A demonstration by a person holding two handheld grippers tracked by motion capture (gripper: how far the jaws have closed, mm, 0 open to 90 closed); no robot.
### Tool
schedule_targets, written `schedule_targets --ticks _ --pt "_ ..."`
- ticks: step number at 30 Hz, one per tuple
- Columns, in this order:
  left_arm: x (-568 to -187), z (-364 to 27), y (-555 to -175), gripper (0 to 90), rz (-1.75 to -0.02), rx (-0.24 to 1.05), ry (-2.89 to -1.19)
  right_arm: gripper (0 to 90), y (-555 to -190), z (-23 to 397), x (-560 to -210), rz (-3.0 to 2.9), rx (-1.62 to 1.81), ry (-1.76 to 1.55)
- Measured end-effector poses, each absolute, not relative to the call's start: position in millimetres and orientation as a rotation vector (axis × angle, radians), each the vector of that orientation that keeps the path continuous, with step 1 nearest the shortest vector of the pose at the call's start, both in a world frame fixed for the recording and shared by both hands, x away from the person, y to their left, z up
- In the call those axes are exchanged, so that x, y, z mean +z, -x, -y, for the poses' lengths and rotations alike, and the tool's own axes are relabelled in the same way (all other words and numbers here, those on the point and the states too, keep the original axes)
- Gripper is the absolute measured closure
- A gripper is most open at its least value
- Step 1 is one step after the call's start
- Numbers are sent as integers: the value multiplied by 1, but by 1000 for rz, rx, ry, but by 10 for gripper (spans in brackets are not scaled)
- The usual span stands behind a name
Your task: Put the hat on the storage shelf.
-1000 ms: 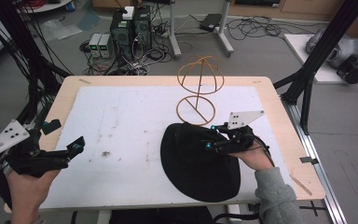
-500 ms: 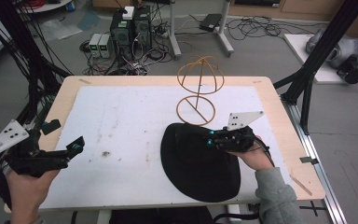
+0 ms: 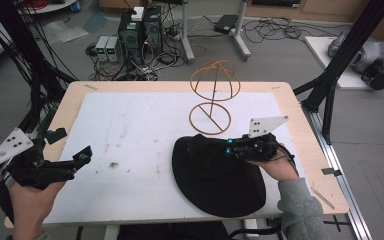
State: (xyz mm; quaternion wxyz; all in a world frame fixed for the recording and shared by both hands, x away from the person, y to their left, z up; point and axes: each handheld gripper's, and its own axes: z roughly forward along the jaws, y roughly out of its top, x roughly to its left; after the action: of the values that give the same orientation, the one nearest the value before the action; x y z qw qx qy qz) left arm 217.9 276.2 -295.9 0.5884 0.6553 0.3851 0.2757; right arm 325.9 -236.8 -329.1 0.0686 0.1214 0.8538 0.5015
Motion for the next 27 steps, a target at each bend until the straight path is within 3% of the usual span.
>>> schedule_targets --ticks 13,27 --pt "-297 -280 -217 17 -904 638 -1516 877 -317 231 -291 -2590 1507 -247" --pt "-297 -279 -218 17 -906 633 -1515 875 -308 223 -224 -2616 1518 -66"
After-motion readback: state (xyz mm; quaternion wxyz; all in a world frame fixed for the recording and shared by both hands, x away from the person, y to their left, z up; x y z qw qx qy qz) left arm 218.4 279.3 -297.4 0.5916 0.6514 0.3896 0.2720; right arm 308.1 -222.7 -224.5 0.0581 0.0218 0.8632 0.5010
